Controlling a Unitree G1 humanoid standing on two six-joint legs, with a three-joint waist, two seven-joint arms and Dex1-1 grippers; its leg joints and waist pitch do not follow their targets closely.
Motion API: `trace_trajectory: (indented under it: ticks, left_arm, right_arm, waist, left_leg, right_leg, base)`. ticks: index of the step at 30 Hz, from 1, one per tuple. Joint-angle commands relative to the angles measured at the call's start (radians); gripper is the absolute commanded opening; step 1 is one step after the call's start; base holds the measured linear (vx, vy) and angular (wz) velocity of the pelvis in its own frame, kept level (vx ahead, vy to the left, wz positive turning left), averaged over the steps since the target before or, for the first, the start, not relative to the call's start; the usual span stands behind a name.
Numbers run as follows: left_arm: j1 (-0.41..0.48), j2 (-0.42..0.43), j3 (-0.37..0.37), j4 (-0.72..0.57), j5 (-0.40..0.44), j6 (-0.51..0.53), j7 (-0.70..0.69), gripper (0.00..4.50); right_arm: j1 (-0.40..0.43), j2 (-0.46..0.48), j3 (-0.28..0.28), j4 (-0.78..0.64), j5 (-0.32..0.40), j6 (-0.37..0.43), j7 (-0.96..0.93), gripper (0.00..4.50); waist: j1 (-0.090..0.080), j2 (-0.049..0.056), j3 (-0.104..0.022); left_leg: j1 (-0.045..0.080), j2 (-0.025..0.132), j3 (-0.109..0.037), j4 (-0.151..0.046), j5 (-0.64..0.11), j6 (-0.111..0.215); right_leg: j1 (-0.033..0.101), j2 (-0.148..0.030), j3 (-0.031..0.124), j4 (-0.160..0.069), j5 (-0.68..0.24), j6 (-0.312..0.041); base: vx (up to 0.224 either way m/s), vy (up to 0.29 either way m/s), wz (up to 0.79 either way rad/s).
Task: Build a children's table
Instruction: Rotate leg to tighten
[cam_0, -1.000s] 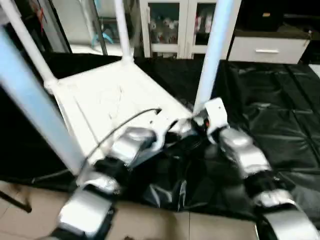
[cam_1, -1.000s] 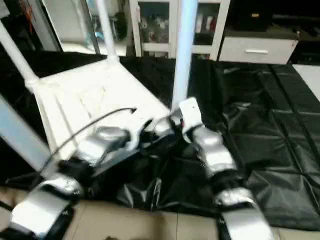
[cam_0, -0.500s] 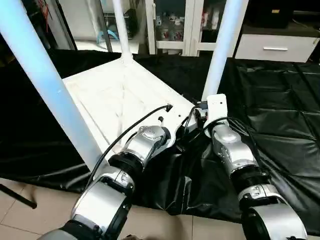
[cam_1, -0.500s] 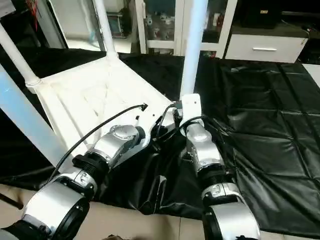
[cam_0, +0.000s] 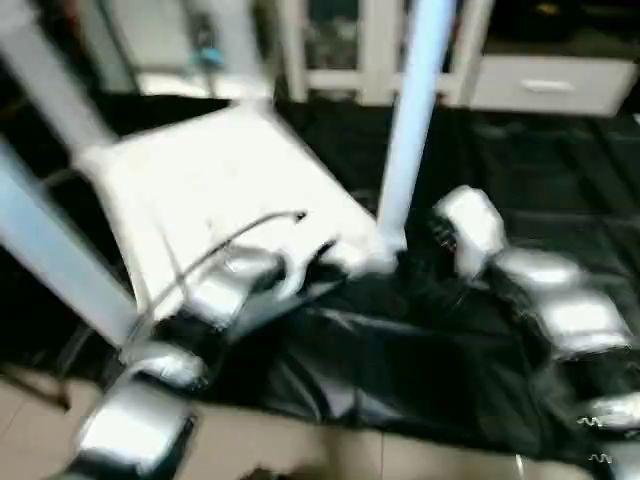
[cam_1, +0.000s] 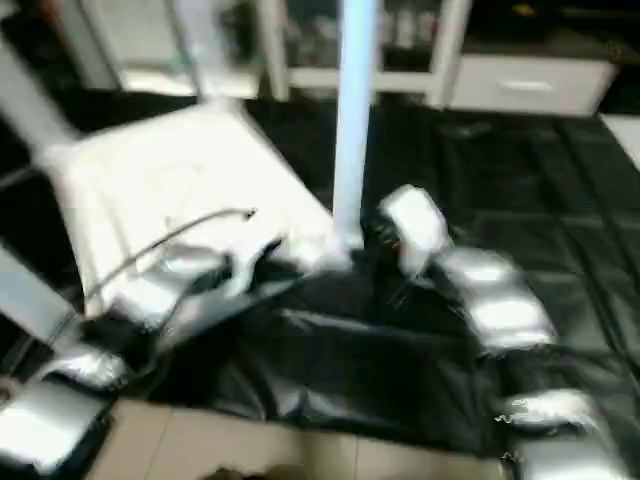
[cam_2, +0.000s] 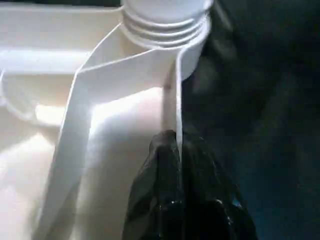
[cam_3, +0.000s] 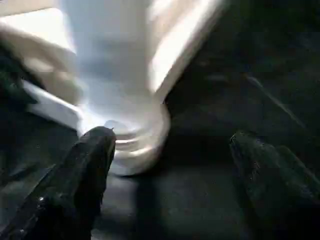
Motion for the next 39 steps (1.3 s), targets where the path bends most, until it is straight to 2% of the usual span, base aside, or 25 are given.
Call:
trace_trajectory:
  ticks: [1,2,3,4,5,7,8,9,10,12,14,18,19,24,25,27,29,31,39]
  left_arm:
    - [0.037,-0.008,-0.084,-0.040,0.004,0.044,-0.099,0.00]
    - [0.046,0.002,-0.090,-0.065,-0.004,0.057,-0.118,0.00]
    - [0.046,0.002,-0.090,-0.065,-0.004,0.057,-0.118,0.00]
    - [0.060,0.018,-0.096,-0.105,-0.009,0.070,-0.149,0.00]
    - [0.065,0.024,-0.099,-0.120,-0.012,0.078,-0.159,0.00]
    - [0.080,0.039,-0.103,-0.164,-0.015,0.098,-0.182,0.00]
    - [0.084,0.042,-0.104,-0.175,-0.016,0.102,-0.184,0.00]
    - [0.087,0.042,-0.105,-0.179,-0.015,0.103,-0.183,0.00]
    - [0.092,0.045,-0.107,-0.192,-0.015,0.108,-0.187,0.00]
    - [0.093,0.047,-0.113,-0.201,-0.010,0.115,-0.192,0.00]
    - [0.093,0.050,-0.116,-0.214,-0.009,0.126,-0.201,0.00]
    - [0.101,0.059,-0.115,-0.255,-0.007,0.159,-0.209,0.00]
    - [0.103,0.062,-0.114,-0.265,-0.007,0.165,-0.209,0.00]
    - [0.110,0.070,-0.113,-0.282,-0.006,0.174,-0.207,0.00]
    - [0.114,0.072,-0.113,-0.284,-0.005,0.174,-0.206,0.00]
    - [0.118,0.075,-0.113,-0.287,-0.005,0.175,-0.206,0.00]
    - [0.121,0.081,-0.108,-0.295,-0.009,0.189,-0.205,0.00]
    - [0.122,0.076,-0.109,-0.287,-0.002,0.184,-0.191,0.00]
    - [0.145,0.063,-0.102,-0.325,-0.018,0.219,-0.171,0.00]
  right_arm:
    - [0.006,-0.003,0.043,-0.054,0.027,-0.010,0.102,3.97]
    - [0.009,-0.017,0.058,-0.066,0.036,-0.004,0.145,3.97]
    - [0.009,-0.017,0.058,-0.066,0.036,-0.004,0.145,3.97]
    - [0.012,-0.030,0.080,-0.085,0.039,0.005,0.192,3.97]
    - [0.012,-0.033,0.089,-0.090,0.037,0.007,0.205,3.97]
    - [0.010,-0.037,0.112,-0.105,0.032,0.014,0.233,3.97]
    - [0.009,-0.038,0.120,-0.108,0.031,0.014,0.241,3.97]
    - [0.010,-0.040,0.131,-0.112,0.030,0.012,0.254,3.97]
    - [0.011,-0.044,0.141,-0.117,0.032,0.010,0.275,3.97]
    - [0.015,-0.050,0.157,-0.126,0.031,0.006,0.306,3.97]
    - [0.016,-0.047,0.158,-0.118,0.015,-0.005,0.318,3.97]
    - [0.013,-0.044,0.166,-0.104,0.006,-0.012,0.332,3.97]
    - [0.011,-0.043,0.168,-0.103,0.008,-0.011,0.335,3.97]
    - [0.009,-0.043,0.173,-0.092,0.010,-0.014,0.341,3.52]
    - [0.010,-0.041,0.173,-0.088,0.006,-0.016,0.342,3.32]
    - [0.010,-0.037,0.173,-0.089,0.004,-0.012,0.340,3.25]
    - [0.008,-0.028,0.173,-0.096,0.008,0.006,0.337,2.97]
    - [0.011,-0.033,0.183,-0.099,0.004,0.007,0.349,2.90]
    - [0.042,-0.058,0.188,-0.109,0.005,0.009,0.373,2.27]
  waist:
    - [0.002,-0.031,-0.063]
    - [0.007,-0.046,-0.062]
    - [0.011,-0.041,-0.061]
    - [0.012,-0.033,-0.060]
    - [0.010,-0.034,-0.061]
    - [0.006,-0.034,-0.061]
    - [0.003,-0.040,-0.062]
    - [0.003,-0.040,-0.061]
    - [0.007,-0.040,-0.062]
    - [0.014,-0.040,-0.064]
    - [0.015,-0.039,-0.065]
    - [0.013,-0.040,-0.065]
    - [0.014,-0.038,-0.065]
    - [0.013,-0.039,-0.067]
    - [0.014,-0.037,-0.067]
    - [0.013,-0.042,-0.067]
    - [0.013,-0.039,-0.067]
    - [0.010,-0.036,-0.067]
    - [0.014,-0.036,-0.069]
  left_leg:
    - [0.034,0.060,-0.017,-0.062,-0.111,0.149]
    - [0.036,0.062,-0.017,-0.068,-0.140,0.126]
    - [0.034,0.062,-0.021,-0.069,-0.143,0.116]
    - [0.038,0.064,-0.021,-0.074,-0.162,0.094]
    - [0.041,0.064,-0.021,-0.077,-0.174,0.077]
    - [0.041,0.062,-0.021,-0.078,-0.181,0.064]
    - [0.040,0.060,-0.020,-0.076,-0.170,0.062]
    - [0.038,0.058,-0.020,-0.075,-0.167,0.064]
    - [0.043,0.058,-0.017,-0.072,-0.163,0.068]
    - [0.040,0.058,-0.017,-0.070,-0.148,0.074]
    - [0.038,0.057,-0.019,-0.069,-0.123,0.079]
    - [0.037,0.056,-0.019,-0.069,-0.133,0.080]
    - [0.037,0.056,-0.020,-0.069,-0.133,0.078]
    - [0.037,0.055,-0.020,-0.066,-0.119,0.084]
    - [0.038,0.055,-0.019,-0.066,-0.120,0.084]
    - [0.037,0.055,-0.020,-0.066,-0.119,0.085]
    - [0.038,0.055,-0.020,-0.066,-0.119,0.084]
    - [0.039,0.054,-0.019,-0.066,-0.122,0.080]
    - [0.038,0.054,-0.020,-0.064,-0.113,0.085]
  right_leg:
    - [0.037,-0.041,0.025,-0.051,-0.017,-0.305]
    - [0.040,-0.043,0.026,-0.054,-0.061,-0.294]
    - [0.043,-0.046,0.027,-0.051,-0.073,-0.289]
    - [0.038,-0.045,0.028,-0.055,-0.098,-0.279]
    - [0.038,-0.044,0.029,-0.054,-0.093,-0.277]
    - [0.036,-0.041,0.030,-0.054,-0.076,-0.275]
    - [0.038,-0.043,0.031,-0.052,-0.039,-0.278]
    - [0.039,-0.043,0.032,-0.052,-0.031,-0.280]
    - [0.037,-0.044,0.033,-0.054,-0.025,-0.284]
    - [0.039,-0.043,0.032,-0.051,-0.014,-0.283]
    - [0.040,-0.042,0.030,-0.046,0.014,-0.285]
    - [0.042,-0.044,0.030,-0.047,0.014,-0.292]
    - [0.043,-0.044,0.030,-0.047,0.010,-0.292]
    - [0.042,-0.041,0.029,-0.045,0.027,-0.296]
    - [0.042,-0.041,0.029,-0.045,0.027,-0.297]
    - [0.044,-0.041,0.029,-0.044,0.024,-0.298]
    - [0.043,-0.041,0.029,-0.044,0.019,-0.296]
    - [0.042,-0.039,0.029,-0.046,0.019,-0.295]
    - [0.045,-0.040,0.028,-0.043,0.042,-0.300]
  base:
    - [0.000,0.000,0.00]
    - [0.000,0.000,0.00]
    - [0.000,0.000,0.00]
    - [0.000,0.000,0.00]
    - [0.000,0.000,0.00]
    - [0.000,0.000,0.00]
    - [0.000,0.000,0.00]
    - [0.000,0.000,0.00]
    - [0.000,0.000,0.00]
    - [0.000,0.000,0.00]
    - [0.000,0.000,0.00]
    - [0.000,0.000,0.00]
    - [0.000,0.000,0.00]
    - [0.000,0.000,0.00]
    - [0.000,0.000,0.00]
    - [0.000,0.000,0.00]
    - [0.000,0.000,0.00]
    - [0.000,0.000,0.00]
    - [0.000,0.000,0.00]
